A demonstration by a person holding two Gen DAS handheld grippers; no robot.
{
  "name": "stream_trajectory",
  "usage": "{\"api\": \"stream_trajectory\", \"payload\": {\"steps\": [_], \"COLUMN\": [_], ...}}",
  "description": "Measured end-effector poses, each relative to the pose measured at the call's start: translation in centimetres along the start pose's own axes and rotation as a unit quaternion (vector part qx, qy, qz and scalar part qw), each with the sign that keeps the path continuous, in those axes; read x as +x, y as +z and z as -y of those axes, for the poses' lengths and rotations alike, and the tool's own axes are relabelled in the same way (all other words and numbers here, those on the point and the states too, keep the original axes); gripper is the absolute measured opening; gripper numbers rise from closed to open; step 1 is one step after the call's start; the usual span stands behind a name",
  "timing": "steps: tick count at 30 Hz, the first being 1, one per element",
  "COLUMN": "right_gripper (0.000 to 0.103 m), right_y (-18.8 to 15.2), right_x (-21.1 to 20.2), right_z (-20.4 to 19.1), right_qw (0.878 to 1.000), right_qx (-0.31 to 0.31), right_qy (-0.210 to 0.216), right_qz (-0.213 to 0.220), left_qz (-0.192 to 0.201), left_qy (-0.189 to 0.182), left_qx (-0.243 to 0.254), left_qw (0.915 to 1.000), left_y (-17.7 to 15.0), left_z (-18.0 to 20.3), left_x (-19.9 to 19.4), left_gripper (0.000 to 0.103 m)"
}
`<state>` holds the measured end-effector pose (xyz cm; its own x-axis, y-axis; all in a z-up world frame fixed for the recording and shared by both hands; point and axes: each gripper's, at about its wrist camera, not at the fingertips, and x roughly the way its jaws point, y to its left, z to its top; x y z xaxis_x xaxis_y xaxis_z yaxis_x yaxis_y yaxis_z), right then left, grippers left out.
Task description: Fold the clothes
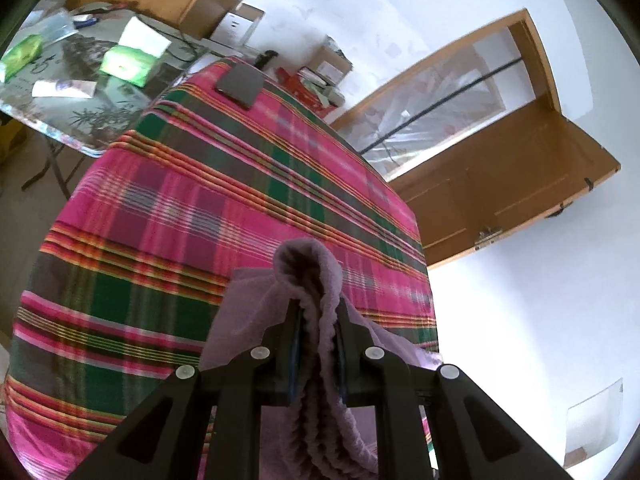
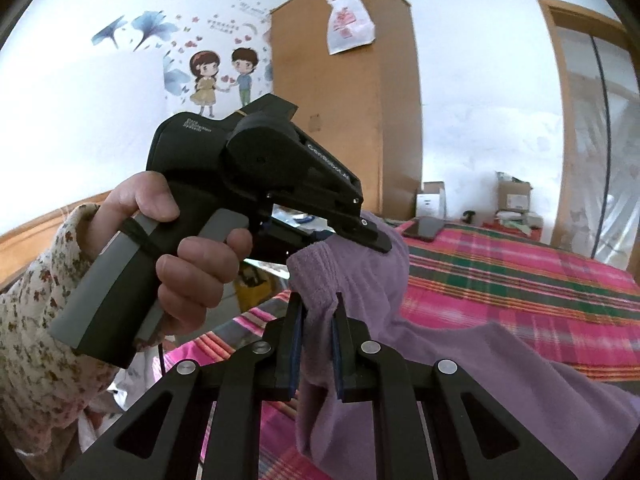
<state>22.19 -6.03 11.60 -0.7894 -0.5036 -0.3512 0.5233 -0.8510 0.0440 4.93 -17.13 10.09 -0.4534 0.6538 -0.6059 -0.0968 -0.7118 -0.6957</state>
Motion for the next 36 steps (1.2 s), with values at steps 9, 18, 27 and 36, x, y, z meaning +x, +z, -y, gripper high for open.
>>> {"api": "stream_trajectory", "payload": {"steps": [9, 18, 27, 36], "right_gripper": [0.013, 0.013, 0.013, 0.013], "right_y": [-0.6, -1.3, -2.9, -4.7], "right_x": [-2.5, -4.7, -6.4, -7.8], "right_z": [2.8, 5.1, 7.6, 9.5], "right_qw": [0.999, 0.998, 0.995, 0.992], "right_qx": [0.018, 0.034, 0.056, 0.080], "right_qy": [-0.024, -0.049, -0.078, -0.102], "right_qz": [0.012, 0.022, 0.012, 0.002], "left_qz": [-0.020, -0.045, -0.085, -0.113], "left_qy": [-0.009, -0.011, -0.011, -0.002], "left_qx": [0.019, 0.047, 0.061, 0.069], "left_qw": [0.9996, 0.9979, 0.9944, 0.9911], "left_y": [-0.8, -1.5, -3.0, -4.4], "left_z": [3.2, 6.7, 8.9, 10.2], "left_x": [2.2, 4.8, 8.3, 11.0], "left_gripper": [0.015, 0.015, 0.015, 0.015]}}
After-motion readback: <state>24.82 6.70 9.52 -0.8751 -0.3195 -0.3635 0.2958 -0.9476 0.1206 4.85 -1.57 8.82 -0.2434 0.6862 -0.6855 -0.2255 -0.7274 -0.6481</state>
